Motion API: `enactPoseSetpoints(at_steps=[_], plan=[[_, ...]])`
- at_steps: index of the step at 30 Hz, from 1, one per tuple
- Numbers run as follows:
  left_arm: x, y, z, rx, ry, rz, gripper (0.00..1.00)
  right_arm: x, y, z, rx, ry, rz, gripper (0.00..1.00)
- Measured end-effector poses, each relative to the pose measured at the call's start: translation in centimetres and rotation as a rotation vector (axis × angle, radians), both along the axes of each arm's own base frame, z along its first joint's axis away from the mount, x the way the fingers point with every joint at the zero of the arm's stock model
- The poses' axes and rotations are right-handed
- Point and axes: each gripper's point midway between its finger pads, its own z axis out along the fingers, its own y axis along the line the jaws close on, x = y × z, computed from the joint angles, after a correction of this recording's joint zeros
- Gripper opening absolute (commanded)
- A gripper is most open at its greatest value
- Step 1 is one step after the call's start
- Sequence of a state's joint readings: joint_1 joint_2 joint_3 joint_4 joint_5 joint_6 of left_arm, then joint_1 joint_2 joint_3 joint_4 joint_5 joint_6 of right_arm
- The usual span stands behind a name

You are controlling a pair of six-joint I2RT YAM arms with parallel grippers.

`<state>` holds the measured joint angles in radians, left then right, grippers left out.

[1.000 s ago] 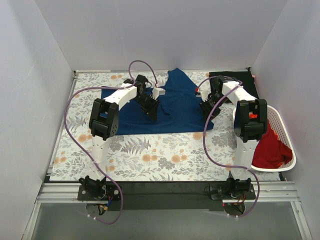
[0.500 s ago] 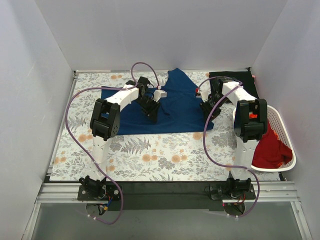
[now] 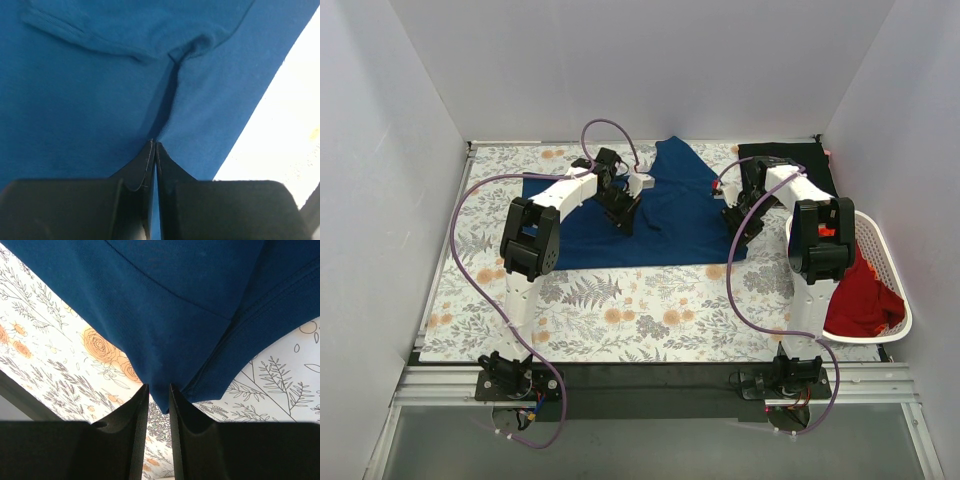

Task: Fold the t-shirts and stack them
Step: Fold the tshirt

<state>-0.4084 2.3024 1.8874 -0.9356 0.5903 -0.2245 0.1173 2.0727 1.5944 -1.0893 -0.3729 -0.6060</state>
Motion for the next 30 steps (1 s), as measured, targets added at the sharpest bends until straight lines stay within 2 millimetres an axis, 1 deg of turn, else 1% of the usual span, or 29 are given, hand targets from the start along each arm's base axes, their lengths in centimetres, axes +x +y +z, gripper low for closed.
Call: enactPoseSetpoints(at_steps=[4,6,7,10,13,15,17,19,22,24,25,26,28,30], plan=[[0.7,-0.1,0.1,0.002,-0.029,0.004,0.01,-0.2,0.0,-0.1,-0.002,0.007,0.0,0.29],[1.0,-0.1,0.1,0.005,-0.044,0.007,0.11,-0.2,-0.1,-0.1,-0.003,0.007,0.0,0.29],[1.1,0.0,0.1,0.007,-0.048,0.008,0.24,-0.2,-0.1,-0.1,-0.003,0.007,0.0,0.29],[1.8,-0.1,0.6,0.012,-0.069,0.018,0.36,-0.2,0.0,-0.1,0.0,0.007,0.0,0.29],[2.5,0.4,1.0,0.013,-0.078,0.043,0.38,0.0,0.2,0.2,0.014,0.0,-0.002,0.29],[2.6,1.1,1.2,0.01,-0.064,0.074,0.38,0.7,0.5,0.8,0.028,-0.021,-0.004,0.29],[2.7,3.1,1.8,0.002,-0.037,0.135,0.38,1.7,0.8,1.5,0.042,-0.054,-0.005,0.29],[3.2,6.1,2.6,-0.003,-0.021,0.212,0.4,2.3,1.0,2.0,0.05,-0.076,-0.007,0.29],[3.6,12.3,4.6,-0.007,-0.022,0.356,0.42,2.6,1.1,2.0,0.049,-0.081,-0.01,0.29],[3.0,16.9,5.5,0.003,-0.023,0.457,0.42,2.6,1.2,1.7,0.038,-0.075,-0.009,0.29],[2.5,18.5,5.7,0.011,-0.02,0.492,0.42,2.6,1.1,1.4,0.032,-0.071,-0.009,0.29],[1.7,20.3,5.6,0.025,-0.011,0.532,0.42,2.7,1.1,1.0,0.023,-0.065,-0.009,0.29],[0.3,22.3,4.7,0.053,0.007,0.575,0.41,2.7,1.0,-0.1,0.004,-0.047,-0.009,0.28],[-1.3,23.2,3.0,0.086,0.051,0.59,0.41,2.8,0.6,-1.3,-0.023,-0.031,-0.008,0.29]])
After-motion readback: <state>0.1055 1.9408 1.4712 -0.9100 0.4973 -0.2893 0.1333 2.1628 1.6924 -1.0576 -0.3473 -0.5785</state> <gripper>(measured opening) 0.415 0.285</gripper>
